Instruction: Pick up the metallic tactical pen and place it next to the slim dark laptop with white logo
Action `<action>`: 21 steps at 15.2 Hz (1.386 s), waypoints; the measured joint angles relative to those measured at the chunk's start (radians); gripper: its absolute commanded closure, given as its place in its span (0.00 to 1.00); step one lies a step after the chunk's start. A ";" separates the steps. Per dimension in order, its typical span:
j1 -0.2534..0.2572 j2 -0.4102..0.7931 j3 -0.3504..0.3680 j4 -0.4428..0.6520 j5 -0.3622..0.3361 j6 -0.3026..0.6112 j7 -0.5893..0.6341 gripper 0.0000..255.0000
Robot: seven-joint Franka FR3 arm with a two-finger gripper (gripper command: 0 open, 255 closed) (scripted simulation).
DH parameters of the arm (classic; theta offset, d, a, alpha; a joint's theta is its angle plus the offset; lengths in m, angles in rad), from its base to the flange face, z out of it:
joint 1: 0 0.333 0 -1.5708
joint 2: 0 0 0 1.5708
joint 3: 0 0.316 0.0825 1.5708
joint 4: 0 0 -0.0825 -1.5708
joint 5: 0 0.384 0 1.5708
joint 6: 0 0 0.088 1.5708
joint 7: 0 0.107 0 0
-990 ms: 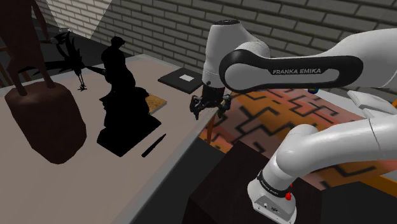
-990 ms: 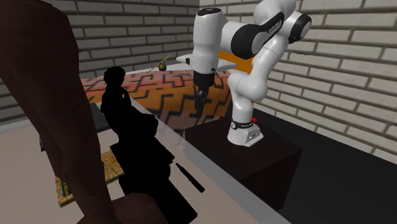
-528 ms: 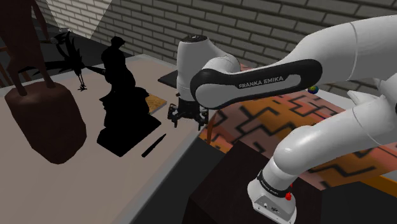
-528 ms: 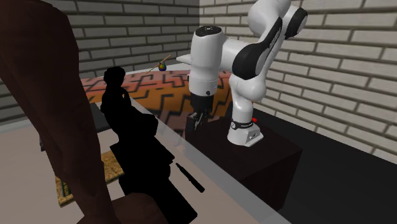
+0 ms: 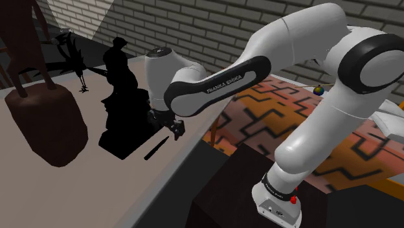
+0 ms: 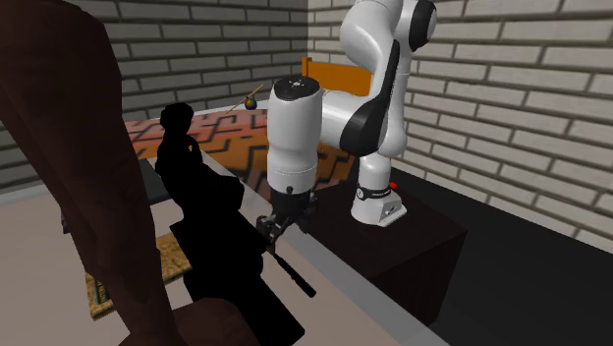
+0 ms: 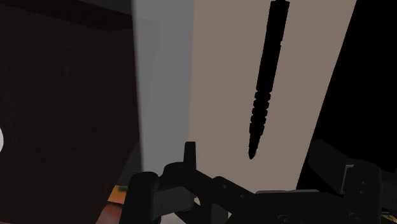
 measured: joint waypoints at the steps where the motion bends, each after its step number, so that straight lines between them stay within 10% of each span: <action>1: -0.004 0.046 0.006 0.021 -0.043 0.005 0.061 0.00; 15: 0.010 0.173 -0.010 0.005 -0.178 0.089 0.191 0.00; 16: 0.010 0.173 -0.010 0.005 -0.178 0.089 0.191 1.00; 21: 0.010 0.173 -0.010 0.005 -0.178 0.089 0.191 1.00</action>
